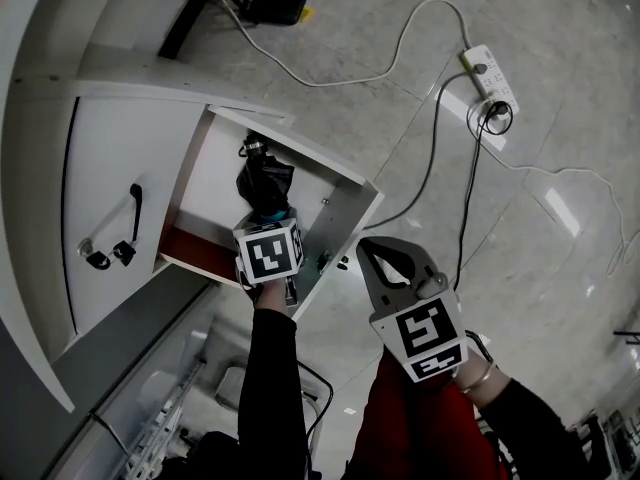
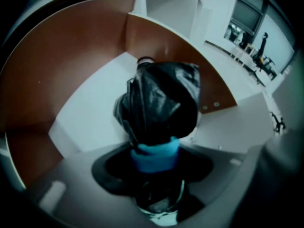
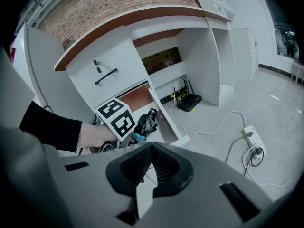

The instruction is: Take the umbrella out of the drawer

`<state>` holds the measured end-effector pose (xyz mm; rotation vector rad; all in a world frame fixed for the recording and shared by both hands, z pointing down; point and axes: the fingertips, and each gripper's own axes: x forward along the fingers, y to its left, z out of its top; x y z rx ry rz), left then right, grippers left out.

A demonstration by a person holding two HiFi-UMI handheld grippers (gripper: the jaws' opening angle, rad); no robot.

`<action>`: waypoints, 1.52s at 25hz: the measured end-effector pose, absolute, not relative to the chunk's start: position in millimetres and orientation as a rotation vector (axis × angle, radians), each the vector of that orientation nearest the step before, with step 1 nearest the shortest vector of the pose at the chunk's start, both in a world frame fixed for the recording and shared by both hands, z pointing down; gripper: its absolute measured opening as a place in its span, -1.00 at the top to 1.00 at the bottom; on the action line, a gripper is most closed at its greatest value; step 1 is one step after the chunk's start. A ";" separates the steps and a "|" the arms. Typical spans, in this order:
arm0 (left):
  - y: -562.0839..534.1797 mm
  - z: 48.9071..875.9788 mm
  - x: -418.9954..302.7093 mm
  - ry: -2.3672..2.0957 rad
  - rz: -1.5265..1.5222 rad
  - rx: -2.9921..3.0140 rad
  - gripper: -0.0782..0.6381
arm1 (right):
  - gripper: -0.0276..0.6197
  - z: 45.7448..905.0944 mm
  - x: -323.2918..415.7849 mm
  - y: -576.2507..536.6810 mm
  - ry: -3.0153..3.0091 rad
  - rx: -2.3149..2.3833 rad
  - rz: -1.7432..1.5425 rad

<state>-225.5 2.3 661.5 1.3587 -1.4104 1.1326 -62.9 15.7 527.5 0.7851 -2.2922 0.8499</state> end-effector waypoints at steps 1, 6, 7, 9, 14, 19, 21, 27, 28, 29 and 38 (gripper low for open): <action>2.0 658.4 -224.7 -1.411 1.130 1.367 0.07 | 0.92 526.3 -63.3 16.4 -2.292 0.785 0.847; 3.1 638.1 -217.8 -1.415 1.104 1.401 0.07 | 0.92 516.7 -64.9 19.1 -2.290 0.791 0.840; 3.1 634.1 -216.5 -1.410 1.096 1.410 0.07 | 0.92 513.5 -66.1 18.7 -2.294 0.792 0.838; 3.5 625.2 -215.6 -1.401 1.092 1.422 0.07 | 0.92 505.6 -68.3 17.5 -2.303 0.794 0.834; 6.4 603.4 -216.6 -1.392 1.104 1.446 0.07 | 0.92 489.5 -67.0 12.0 -2.314 0.824 0.824; 11.8 577.8 -218.6 -1.420 1.074 1.455 0.07 | 0.92 475.8 -66.1 12.2 -2.316 0.834 0.812; 14.9 568.3 -216.3 -1.426 1.057 1.470 0.07 | 0.92 470.7 -66.4 13.6 -2.320 0.834 0.807; 24.2 541.6 -212.0 -1.468 1.016 1.506 0.07 | 0.92 457.3 -69.9 17.8 -2.343 0.826 0.784; 25.8 536.7 -211.4 -1.474 1.011 1.512 0.07 | 0.92 455.2 -70.2 18.8 -2.345 0.824 0.783; 27.5 531.6 -210.5 -1.479 1.007 1.518 0.07 | 0.92 453.2 -70.0 20.0 -2.347 0.824 0.781; 44.2 483.8 -199.2 -1.522 0.974 1.574 0.07 | 0.92 433.2 -65.4 30.1 -2.357 0.812 0.746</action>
